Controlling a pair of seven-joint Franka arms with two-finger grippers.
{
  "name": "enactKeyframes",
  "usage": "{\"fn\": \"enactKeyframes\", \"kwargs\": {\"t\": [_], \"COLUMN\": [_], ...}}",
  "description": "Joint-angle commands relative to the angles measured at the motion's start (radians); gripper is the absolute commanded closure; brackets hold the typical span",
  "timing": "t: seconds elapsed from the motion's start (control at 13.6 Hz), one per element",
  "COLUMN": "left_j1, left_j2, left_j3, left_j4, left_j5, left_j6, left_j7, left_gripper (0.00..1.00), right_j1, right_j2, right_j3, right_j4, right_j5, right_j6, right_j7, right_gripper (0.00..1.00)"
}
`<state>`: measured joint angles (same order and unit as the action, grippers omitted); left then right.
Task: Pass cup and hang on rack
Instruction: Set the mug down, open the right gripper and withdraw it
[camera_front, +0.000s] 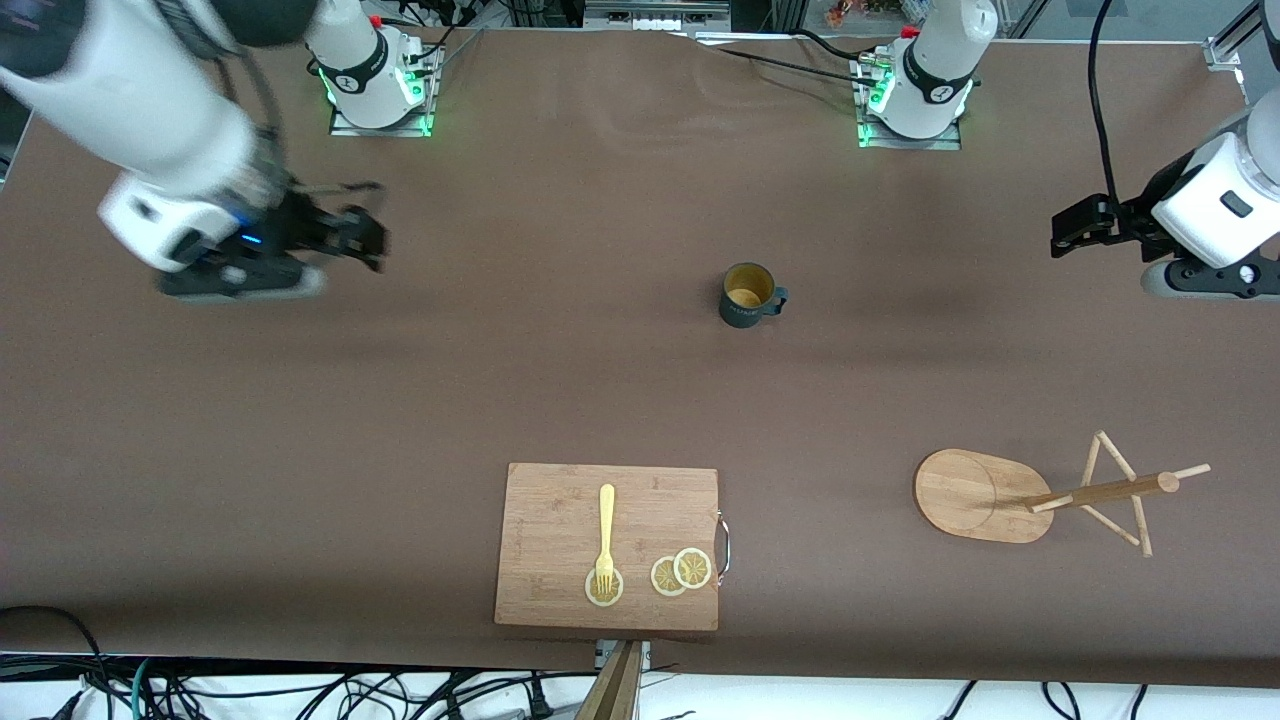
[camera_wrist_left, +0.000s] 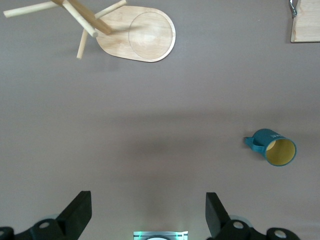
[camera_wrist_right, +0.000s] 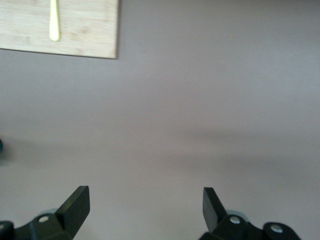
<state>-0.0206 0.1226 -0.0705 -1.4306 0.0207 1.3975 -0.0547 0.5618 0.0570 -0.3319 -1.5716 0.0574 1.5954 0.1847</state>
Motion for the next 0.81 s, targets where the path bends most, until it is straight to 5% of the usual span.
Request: {"fn": "enactKeyframes", "kwargs": {"t": [0.0, 0.74], "left_j1": [-0.007, -0.016], "left_j2": [0.034, 0.057], "left_j3": [0.002, -0.011], "left_j4": [0.068, 0.056], "left_j5": [-0.025, -0.068], "left_j6": [-0.006, -0.043], "left_j7": [0.015, 0.163], "left_gripper": [0.00, 0.00], "right_j1": [0.010, 0.012], "right_j2": [-0.204, -0.146], "right_j3": [-0.067, -0.087], "right_j4": [-0.232, -0.214], "right_j5": [-0.008, -0.100], "right_j6": [0.032, 0.089], "right_j7": [-0.048, -0.080], "right_gripper": [0.00, 0.00]}}
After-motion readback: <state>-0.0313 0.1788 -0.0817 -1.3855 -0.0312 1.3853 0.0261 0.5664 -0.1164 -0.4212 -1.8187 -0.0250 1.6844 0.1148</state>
